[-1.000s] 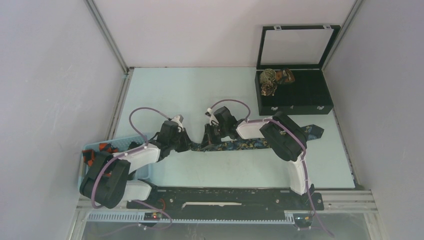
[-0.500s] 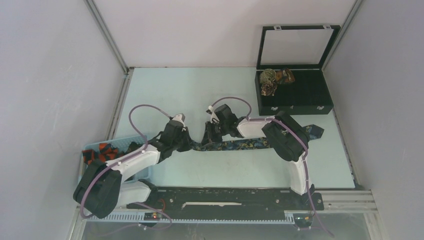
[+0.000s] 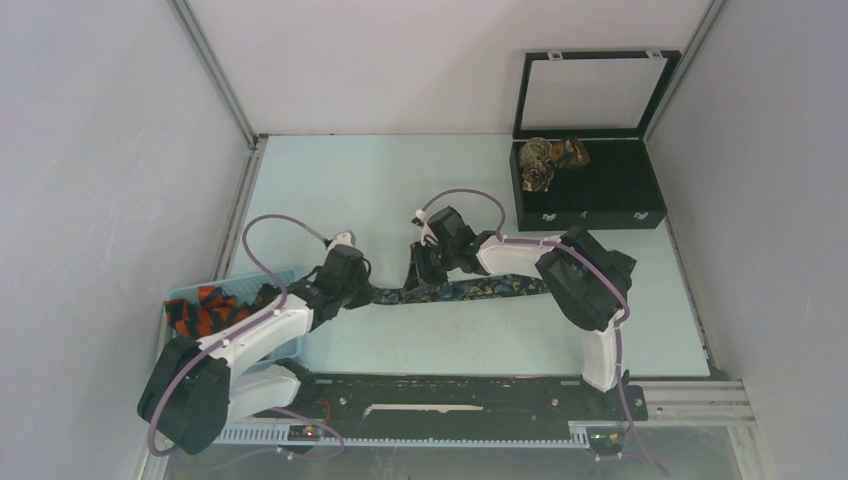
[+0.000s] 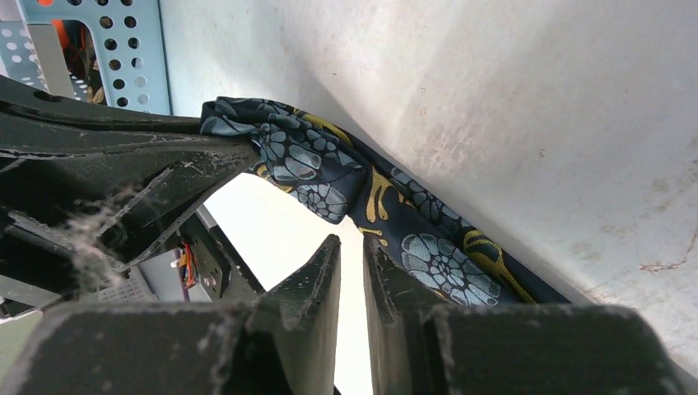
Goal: Roll the ties
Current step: Roll the tie at the center of the board.
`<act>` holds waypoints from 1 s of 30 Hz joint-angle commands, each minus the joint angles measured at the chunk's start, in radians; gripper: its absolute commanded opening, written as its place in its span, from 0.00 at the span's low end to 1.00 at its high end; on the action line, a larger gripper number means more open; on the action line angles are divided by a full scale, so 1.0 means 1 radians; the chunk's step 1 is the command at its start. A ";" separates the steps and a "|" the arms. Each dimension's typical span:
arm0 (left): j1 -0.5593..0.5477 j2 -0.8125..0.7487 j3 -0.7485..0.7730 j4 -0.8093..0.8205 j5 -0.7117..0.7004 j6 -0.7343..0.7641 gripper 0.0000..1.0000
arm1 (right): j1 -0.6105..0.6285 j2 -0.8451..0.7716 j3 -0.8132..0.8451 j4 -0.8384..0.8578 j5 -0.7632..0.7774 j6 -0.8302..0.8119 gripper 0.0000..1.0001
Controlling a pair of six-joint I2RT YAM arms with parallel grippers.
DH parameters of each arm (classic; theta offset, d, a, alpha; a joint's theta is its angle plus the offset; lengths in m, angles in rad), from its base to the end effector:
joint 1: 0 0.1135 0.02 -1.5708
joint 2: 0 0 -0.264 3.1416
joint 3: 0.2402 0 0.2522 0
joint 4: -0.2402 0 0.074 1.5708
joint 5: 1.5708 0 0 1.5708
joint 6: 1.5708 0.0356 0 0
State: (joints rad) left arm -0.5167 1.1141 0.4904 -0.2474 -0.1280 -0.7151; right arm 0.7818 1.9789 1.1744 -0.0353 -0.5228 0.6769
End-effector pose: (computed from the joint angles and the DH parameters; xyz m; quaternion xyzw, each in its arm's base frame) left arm 0.1830 -0.0987 0.1725 -0.1147 0.9307 -0.1486 0.3139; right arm 0.2769 0.3000 0.1429 -0.1395 0.8961 0.4100 0.0966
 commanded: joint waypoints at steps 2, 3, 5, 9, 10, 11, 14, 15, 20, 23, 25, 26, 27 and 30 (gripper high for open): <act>-0.004 -0.039 0.043 -0.036 -0.057 -0.044 0.00 | 0.018 -0.047 0.032 0.010 0.026 -0.011 0.20; -0.004 -0.041 0.043 -0.043 -0.062 -0.049 0.00 | 0.018 -0.044 0.032 0.013 0.027 -0.007 0.20; -0.003 -0.046 0.041 -0.050 -0.068 -0.050 0.00 | 0.023 -0.038 0.043 0.006 0.030 -0.008 0.19; -0.003 -0.068 0.031 -0.047 -0.059 -0.035 0.00 | 0.033 -0.020 0.070 -0.012 0.032 -0.012 0.18; -0.002 -0.073 0.027 -0.043 -0.056 -0.031 0.00 | 0.034 -0.018 0.073 -0.013 0.034 -0.012 0.18; -0.002 -0.080 0.024 -0.035 -0.045 -0.021 0.00 | 0.035 -0.016 0.076 -0.014 0.034 -0.011 0.18; 0.003 -0.088 0.020 -0.021 -0.023 -0.006 0.02 | 0.037 -0.011 0.084 -0.017 0.038 -0.012 0.15; 0.005 -0.086 0.023 -0.024 -0.022 -0.006 0.00 | 0.038 -0.008 0.089 -0.022 0.039 -0.011 0.14; 0.007 -0.044 0.060 -0.088 -0.063 -0.025 0.00 | 0.042 0.006 0.116 -0.042 0.040 -0.012 0.11; 0.007 -0.042 0.068 -0.101 -0.067 -0.034 0.00 | 0.046 0.013 0.121 -0.041 0.040 -0.009 0.09; 0.007 -0.047 0.077 -0.120 -0.083 -0.046 0.00 | 0.053 0.024 0.128 -0.041 0.039 -0.005 0.08; 0.007 -0.049 0.083 -0.128 -0.088 -0.047 0.00 | 0.056 0.030 0.133 -0.040 0.038 -0.003 0.08; 0.007 -0.048 0.090 -0.136 -0.089 -0.047 0.00 | 0.060 0.037 0.138 -0.039 0.037 -0.002 0.07; 0.007 -0.042 0.113 -0.159 -0.091 -0.040 0.00 | 0.070 0.061 0.160 -0.042 0.037 0.001 0.04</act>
State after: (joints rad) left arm -0.5140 1.0737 0.5480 -0.3729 -0.1795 -0.7448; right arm 0.8330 2.0041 1.2778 -0.0807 -0.4923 0.6777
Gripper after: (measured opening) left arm 0.027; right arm 0.064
